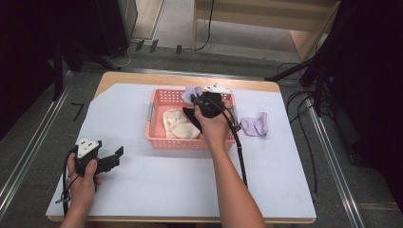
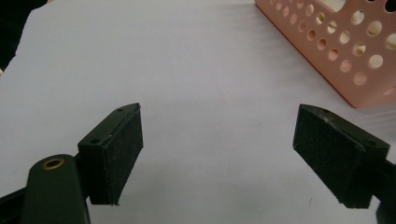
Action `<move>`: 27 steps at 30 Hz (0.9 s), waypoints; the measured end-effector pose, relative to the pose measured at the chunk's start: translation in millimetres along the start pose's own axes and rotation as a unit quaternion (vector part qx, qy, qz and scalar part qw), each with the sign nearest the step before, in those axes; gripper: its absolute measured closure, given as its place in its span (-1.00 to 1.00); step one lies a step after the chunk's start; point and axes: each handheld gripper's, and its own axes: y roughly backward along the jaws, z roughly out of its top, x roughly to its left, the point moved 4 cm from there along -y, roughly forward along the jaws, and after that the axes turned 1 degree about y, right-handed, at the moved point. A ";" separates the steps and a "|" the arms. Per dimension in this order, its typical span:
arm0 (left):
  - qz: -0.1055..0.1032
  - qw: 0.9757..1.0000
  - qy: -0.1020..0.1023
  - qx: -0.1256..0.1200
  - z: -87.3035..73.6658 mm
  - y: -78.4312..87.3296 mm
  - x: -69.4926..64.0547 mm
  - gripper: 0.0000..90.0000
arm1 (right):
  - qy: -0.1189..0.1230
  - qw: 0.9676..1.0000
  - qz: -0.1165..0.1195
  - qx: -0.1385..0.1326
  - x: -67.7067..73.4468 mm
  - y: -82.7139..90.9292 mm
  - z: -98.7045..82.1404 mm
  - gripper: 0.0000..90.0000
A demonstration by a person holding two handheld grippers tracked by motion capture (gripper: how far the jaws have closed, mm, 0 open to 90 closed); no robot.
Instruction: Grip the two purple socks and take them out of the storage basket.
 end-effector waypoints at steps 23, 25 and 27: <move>0.002 1.000 -0.001 0.000 -0.1 0.3 -0.3 -0.63 | -0.005 0.986 -0.150 -0.075 -116.8 107.1 -25.0 0.77; 0.002 1.000 0.000 0.000 -0.2 0.3 -0.4 -0.63 | -0.008 0.985 -0.160 -0.057 -125.7 109.4 -36.7 0.76; 0.002 1.000 0.001 -0.002 -0.1 0.2 -0.6 -0.63 | -0.010 0.986 -0.162 -0.044 -134.2 111.9 -49.8 0.67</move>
